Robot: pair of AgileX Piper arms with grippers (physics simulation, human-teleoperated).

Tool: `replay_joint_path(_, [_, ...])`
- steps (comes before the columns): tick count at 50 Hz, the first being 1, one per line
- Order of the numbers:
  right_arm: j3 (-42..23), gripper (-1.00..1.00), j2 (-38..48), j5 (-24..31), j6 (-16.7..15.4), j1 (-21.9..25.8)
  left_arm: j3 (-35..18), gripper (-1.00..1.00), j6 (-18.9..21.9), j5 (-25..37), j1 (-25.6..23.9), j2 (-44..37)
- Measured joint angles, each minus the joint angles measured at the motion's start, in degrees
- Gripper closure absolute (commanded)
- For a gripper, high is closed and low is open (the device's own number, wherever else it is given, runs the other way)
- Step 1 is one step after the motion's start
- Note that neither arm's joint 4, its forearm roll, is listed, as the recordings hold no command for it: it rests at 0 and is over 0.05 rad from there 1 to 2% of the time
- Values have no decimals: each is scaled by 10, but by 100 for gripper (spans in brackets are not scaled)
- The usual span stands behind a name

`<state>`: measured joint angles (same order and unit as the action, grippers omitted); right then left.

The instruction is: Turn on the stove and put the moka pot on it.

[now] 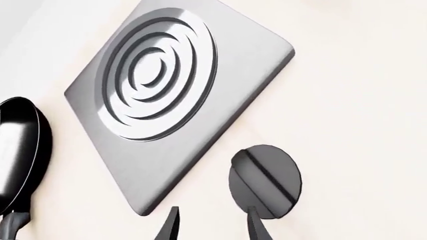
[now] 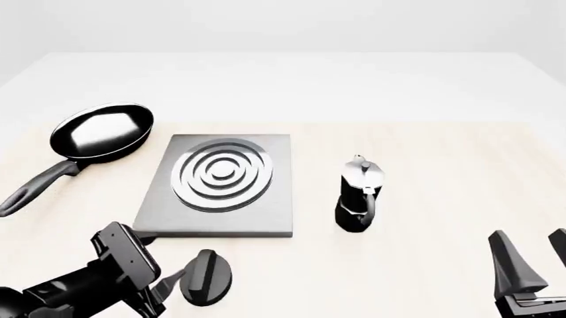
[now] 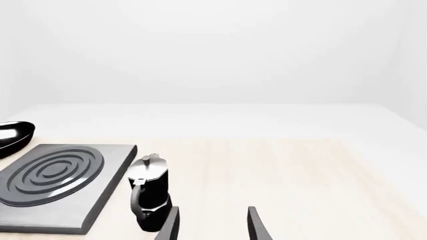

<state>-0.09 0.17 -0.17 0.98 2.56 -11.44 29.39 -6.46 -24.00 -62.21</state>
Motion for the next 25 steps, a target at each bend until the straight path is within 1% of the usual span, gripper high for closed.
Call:
replay_joint_path(8, [0, -100, 0, 0, 0, 1, 7, -100, -1, -52, -1, -54])
replay_joint_path(15, [0, -100, 0, 0, 0, 1, 12, -100, -4, -83, -4, -88])
replay_joint_path(20, [0, -100, 0, 0, 0, 1, 14, -100, -10, -92, -10, -97])
replay_joint_path(25, [0, -100, 1, -2, 0, 2, 14, -100, -22, -83, -24, -89])
